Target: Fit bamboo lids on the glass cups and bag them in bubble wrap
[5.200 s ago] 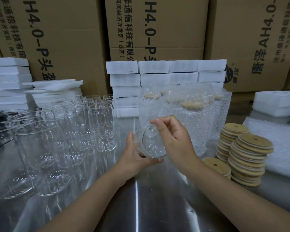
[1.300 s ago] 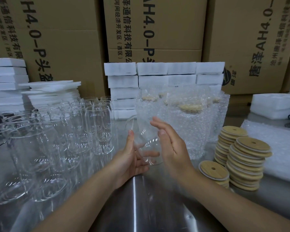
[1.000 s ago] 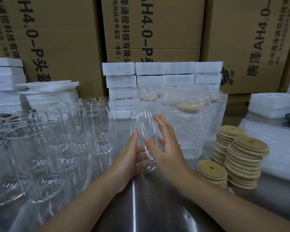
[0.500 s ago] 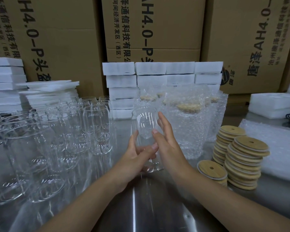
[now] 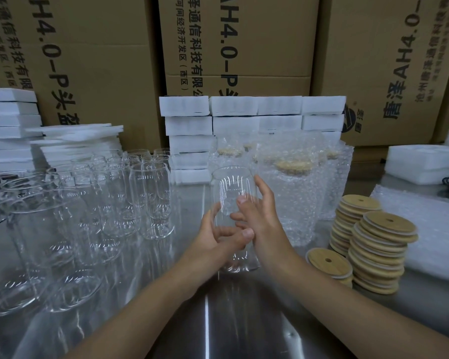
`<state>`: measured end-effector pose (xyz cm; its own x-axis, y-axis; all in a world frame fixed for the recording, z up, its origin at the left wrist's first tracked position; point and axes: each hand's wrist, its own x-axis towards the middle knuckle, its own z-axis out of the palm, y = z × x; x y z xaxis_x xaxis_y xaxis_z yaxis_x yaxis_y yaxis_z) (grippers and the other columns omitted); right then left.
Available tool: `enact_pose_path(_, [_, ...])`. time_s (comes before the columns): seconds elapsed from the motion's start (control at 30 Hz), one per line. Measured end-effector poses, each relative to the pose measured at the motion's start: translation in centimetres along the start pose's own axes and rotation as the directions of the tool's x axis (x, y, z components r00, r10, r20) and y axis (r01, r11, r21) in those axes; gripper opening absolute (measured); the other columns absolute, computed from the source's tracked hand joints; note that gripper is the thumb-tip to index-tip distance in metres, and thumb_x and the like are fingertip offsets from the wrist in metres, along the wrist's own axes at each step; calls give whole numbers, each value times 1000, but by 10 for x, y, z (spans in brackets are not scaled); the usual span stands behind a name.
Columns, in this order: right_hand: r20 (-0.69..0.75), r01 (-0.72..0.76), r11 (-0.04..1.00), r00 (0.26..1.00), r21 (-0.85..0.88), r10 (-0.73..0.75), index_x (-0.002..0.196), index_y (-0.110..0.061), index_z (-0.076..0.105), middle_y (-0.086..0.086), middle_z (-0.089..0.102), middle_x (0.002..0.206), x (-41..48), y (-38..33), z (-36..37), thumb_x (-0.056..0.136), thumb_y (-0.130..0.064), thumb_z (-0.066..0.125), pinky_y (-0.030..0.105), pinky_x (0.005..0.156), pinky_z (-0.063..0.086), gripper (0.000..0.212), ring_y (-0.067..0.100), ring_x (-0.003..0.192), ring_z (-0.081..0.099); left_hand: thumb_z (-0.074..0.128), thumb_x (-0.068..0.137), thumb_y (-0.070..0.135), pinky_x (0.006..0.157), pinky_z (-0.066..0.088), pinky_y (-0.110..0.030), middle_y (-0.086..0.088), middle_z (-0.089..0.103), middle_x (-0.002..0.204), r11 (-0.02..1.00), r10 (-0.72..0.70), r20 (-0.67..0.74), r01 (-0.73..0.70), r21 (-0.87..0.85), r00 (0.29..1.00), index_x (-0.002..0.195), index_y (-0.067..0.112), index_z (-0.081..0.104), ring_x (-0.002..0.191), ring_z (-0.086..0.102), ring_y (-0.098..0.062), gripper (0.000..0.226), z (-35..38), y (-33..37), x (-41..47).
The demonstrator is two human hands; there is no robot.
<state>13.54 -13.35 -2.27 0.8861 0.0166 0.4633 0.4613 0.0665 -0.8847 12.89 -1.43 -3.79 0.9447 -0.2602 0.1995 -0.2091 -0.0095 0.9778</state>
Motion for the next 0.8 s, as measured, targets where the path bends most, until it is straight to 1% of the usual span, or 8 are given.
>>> enact_pose_path(0.07, [5, 25, 999, 1000, -39, -25, 124, -62, 23, -14, 43, 131, 0, 3, -1, 85, -55, 54, 21, 86, 48, 50, 8, 115, 55, 74, 69, 58, 84, 58, -34, 0, 49, 131, 999, 4, -56, -2, 45, 998, 150, 33, 16, 111, 61, -12, 103, 3, 2, -1])
enact_pose_path(0.17, [-21, 91, 982, 995, -163, -96, 133, -53, 16, -10, 37, 138, -5, 5, 2, 94, -40, 49, 7, 79, 45, 53, -12, 102, 55, 53, 66, 79, 78, 58, -27, 5, 34, 132, 988, 50, -177, -23, 151, 983, 146, 38, 29, 103, 55, 0, 93, 5, 8, -1])
enact_pose_path(0.27, [-35, 172, 964, 983, -202, -183, 132, -57, 11, -26, 27, 136, -14, 3, 9, 92, -47, 48, 3, 80, 42, 56, -13, 108, 49, 43, 56, 75, 85, 57, -35, 0, 51, 131, 997, 76, -212, -69, 42, 974, 143, 33, 40, 104, 61, -7, 97, 6, 7, 0])
enact_pose_path(0.33, [-47, 213, 950, 972, -226, -229, 127, -65, 9, -38, 21, 133, -17, 0, 12, 86, -53, 47, 12, 90, 45, 57, -10, 113, 46, 46, 59, 71, 88, 56, -39, 0, 61, 121, 994, 89, -223, -100, -39, 971, 138, 34, 42, 108, 64, -14, 87, 6, 5, 0])
enact_pose_path(0.43, [-44, 258, 928, 959, -268, -279, 125, -68, 9, -42, 18, 129, -19, 0, 11, 85, -53, 50, 22, 99, 43, 59, -12, 117, 42, 42, 68, 66, 68, 55, -16, 22, 71, 90, 990, 112, -240, -129, -56, 964, 117, 45, 45, 89, 67, 6, 53, 8, 5, 0])
enact_pose_path(0.5, [-38, 253, 926, 961, -280, -274, 124, -69, 11, -40, 20, 130, -18, 1, 11, 83, -52, 53, 24, 101, 43, 61, -12, 117, 41, 36, 82, 61, 66, 54, -17, 32, 68, 80, 992, 100, -258, -116, -46, 961, 106, 44, 49, 82, 67, 8, 31, 9, 5, 0])
enact_pose_path(0.63, [-39, 204, 939, 974, -277, -223, 121, -69, 13, -33, 26, 131, -15, 2, 11, 84, -52, 56, 29, 98, 47, 59, -6, 114, 45, 27, 97, 53, 86, 56, -45, 6, 72, 94, 998, 53, -291, -59, -13, 955, 107, 36, 52, 95, 69, -15, 32, 11, 3, -1])
enact_pose_path(0.8, [-41, 141, 963, 987, -229, -154, 128, -57, 17, -17, 33, 136, -12, 6, 9, 89, -40, 61, 26, 94, 46, 61, 3, 116, 47, 24, 97, 56, 78, 58, -39, -6, 65, 113, 1000, 13, -287, -15, -4, 958, 108, 40, 49, 98, 68, -20, 31, 10, 1, 3])
